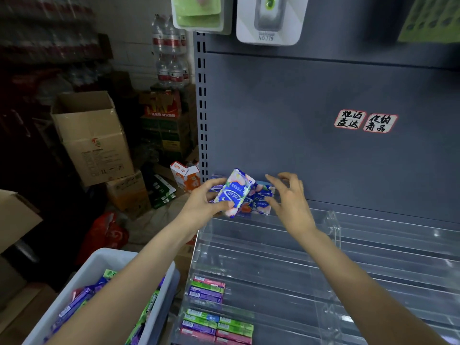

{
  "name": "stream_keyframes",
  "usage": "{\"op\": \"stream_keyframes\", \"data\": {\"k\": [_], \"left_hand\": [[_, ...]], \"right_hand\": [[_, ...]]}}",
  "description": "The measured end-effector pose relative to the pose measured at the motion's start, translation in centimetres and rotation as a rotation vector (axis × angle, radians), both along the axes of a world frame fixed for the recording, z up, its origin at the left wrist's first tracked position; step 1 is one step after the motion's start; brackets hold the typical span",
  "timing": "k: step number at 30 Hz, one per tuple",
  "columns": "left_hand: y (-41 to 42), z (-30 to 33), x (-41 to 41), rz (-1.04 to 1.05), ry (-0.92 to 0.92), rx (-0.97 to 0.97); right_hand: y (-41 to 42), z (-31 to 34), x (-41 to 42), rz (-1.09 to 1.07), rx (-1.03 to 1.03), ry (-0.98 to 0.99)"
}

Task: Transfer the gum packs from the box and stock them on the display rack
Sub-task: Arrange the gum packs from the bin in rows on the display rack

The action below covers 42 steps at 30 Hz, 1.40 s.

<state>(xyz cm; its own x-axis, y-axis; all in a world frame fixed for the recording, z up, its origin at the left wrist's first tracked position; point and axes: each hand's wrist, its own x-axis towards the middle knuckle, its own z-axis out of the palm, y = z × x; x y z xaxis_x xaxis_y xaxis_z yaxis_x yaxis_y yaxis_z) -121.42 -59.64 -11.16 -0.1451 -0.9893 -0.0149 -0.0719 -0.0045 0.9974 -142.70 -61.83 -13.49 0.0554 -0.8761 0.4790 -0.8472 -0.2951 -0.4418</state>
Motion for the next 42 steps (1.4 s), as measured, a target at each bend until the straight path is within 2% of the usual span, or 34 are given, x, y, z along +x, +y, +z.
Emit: {"op": "stream_keyframes", "data": {"k": [2,4,5,7,9,11,12,14,16,17,19,22,26,32,42], "left_hand": [[-0.3,0.2,-0.5,-0.051,-0.123,-0.074],[-0.6,0.7,-1.2,-0.141,-0.253,-0.167],[-0.8,1.1,-1.7,-0.186,-0.316,-0.214],[-1.2,1.7,-2.6,-0.243,-0.42,-0.303],[-1.4,2.2,-3.4,-0.221,-0.418,-0.37],[-1.4,2.5,-3.9,-0.132,-0.395,-0.415],[-1.5,2.6,-3.9,-0.078,-0.48,-0.472],[-1.9,2.1,-3.5,-0.018,-0.883,-0.65],[-2.2,1.2,-3.0,-0.079,-1.264,-0.751],[-2.3,0.7,-2.8,-0.122,-1.386,-0.769],[-2.4,0.0,-2.5,-0.16,-1.503,-0.755],[-2.5,0.0,-2.3,-0.151,-1.511,-0.728],[-2.5,0.2,-2.0,-0.169,-1.465,-0.71],[-3.0,0.1,-2.1,-0.185,-1.393,-0.712],[-3.8,0.0,-2.6,-0.098,-1.419,-0.826]], "right_hand": [[0.3,1.0,-0.4,0.136,-0.013,-0.183],[1.1,2.5,-0.7,0.337,0.146,-0.366],[1.6,3.1,-0.7,0.403,0.239,-0.387],[2.1,4.0,-1.0,0.402,0.28,-0.23],[2.1,4.5,-1.8,0.297,0.231,-0.093],[2.1,4.4,-2.6,0.225,0.263,-0.129],[2.1,4.0,-3.0,0.181,0.267,-0.176],[2.0,3.1,-3.5,0.059,0.223,-0.315],[1.8,2.0,-3.6,0.002,0.229,-0.504],[1.6,1.6,-3.5,-0.001,0.255,-0.575],[1.5,0.7,-2.8,-0.017,0.301,-0.638],[1.2,-0.7,-1.5,-0.078,0.289,-0.683],[0.9,-1.1,-0.4,-0.151,0.254,-0.505],[0.1,-1.3,1.0,-0.22,0.338,-0.179],[0.4,-0.7,1.5,-0.186,0.486,-0.037]]}}
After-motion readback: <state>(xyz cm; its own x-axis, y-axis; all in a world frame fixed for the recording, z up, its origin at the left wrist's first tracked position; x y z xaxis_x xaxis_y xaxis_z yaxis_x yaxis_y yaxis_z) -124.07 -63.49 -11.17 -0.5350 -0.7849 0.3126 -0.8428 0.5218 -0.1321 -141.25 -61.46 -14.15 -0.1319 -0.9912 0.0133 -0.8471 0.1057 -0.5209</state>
